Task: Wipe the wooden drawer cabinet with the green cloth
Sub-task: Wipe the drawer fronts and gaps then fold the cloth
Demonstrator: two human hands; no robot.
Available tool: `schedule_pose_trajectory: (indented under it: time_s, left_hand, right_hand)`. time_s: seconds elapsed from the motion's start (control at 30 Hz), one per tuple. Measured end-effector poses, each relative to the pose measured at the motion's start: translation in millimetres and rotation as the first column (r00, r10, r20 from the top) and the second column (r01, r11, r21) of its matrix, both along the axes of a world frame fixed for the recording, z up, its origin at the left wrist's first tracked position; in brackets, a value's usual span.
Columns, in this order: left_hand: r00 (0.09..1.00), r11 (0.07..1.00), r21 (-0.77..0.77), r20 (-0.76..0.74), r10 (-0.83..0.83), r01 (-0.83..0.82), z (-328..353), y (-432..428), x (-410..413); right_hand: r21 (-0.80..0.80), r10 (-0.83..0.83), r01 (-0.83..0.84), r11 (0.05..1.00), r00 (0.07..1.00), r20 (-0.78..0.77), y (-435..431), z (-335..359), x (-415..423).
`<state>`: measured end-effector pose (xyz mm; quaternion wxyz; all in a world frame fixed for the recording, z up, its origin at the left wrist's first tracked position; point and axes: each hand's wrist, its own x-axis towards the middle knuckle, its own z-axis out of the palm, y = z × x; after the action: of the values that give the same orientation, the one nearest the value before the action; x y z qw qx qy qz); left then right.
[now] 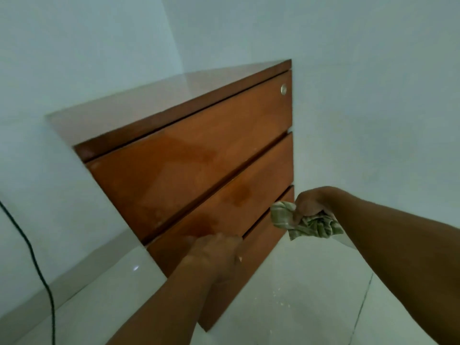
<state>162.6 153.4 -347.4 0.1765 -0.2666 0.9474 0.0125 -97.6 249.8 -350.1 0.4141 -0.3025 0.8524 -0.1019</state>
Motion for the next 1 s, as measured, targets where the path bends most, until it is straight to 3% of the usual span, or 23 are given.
schedule_pose_trajectory:
  time_s: [0.23, 0.5, 1.0]
  left_hand:
    - [0.983, 0.978, 0.140, -0.079, 0.166, -0.154, 48.9, 0.1, -1.5]
    - [0.964, 0.959, 0.217, -0.155, 0.218, -0.182, 83.6, 0.6, -14.2]
    - [0.932, 0.945, 0.264, -0.253, 0.259, -0.191, 105.3, -9.2, -22.6]
  right_hand:
    - [0.082, 0.213, -0.202, 0.976, 0.964, -0.159, -11.2, 55.0, 12.5]
    - [0.152, 0.388, -0.357, 0.921, 0.855, -0.344, -23.5, 104.9, 30.5]
    - [0.116, 0.507, -0.507, 0.854, 0.760, -0.407, -34.4, 151.4, 48.2]
